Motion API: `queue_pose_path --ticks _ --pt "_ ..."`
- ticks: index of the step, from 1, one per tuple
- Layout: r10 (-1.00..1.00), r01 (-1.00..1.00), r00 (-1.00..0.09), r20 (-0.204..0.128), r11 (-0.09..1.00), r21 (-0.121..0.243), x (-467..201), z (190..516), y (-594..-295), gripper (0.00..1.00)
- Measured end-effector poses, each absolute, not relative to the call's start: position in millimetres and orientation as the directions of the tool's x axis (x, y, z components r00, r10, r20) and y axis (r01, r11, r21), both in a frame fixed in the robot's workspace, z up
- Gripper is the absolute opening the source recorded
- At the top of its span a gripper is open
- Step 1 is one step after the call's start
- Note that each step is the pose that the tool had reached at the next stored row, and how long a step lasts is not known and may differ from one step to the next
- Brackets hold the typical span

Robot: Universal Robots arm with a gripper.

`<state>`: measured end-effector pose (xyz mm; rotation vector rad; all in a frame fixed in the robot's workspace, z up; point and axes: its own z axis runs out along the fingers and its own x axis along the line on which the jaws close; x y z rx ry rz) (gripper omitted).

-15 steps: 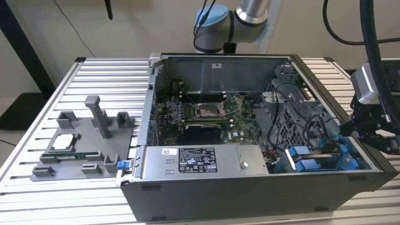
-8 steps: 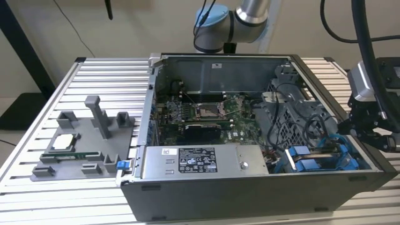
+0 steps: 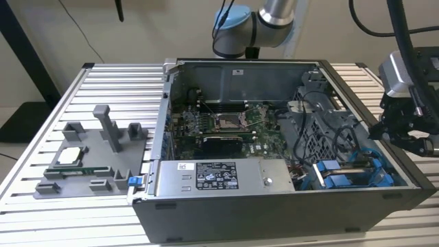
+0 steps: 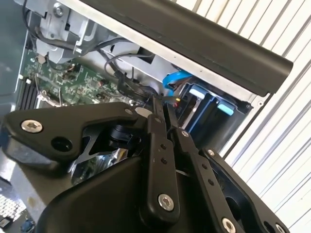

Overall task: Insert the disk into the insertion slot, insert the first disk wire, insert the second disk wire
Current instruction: 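Insert the second disk wire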

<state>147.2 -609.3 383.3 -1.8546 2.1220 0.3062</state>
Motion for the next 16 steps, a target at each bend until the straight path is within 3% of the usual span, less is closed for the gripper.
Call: queue_pose_path --ticks 4,16 --pt "-0.925 -0.989 -0.117 -0.361 0.141 -0.040 142.9 394.4 -607.4 0.00" --pt "-0.947 -0.989 -0.117 -0.299 0.138 -0.049 116.6 395.1 -586.3 0.00"
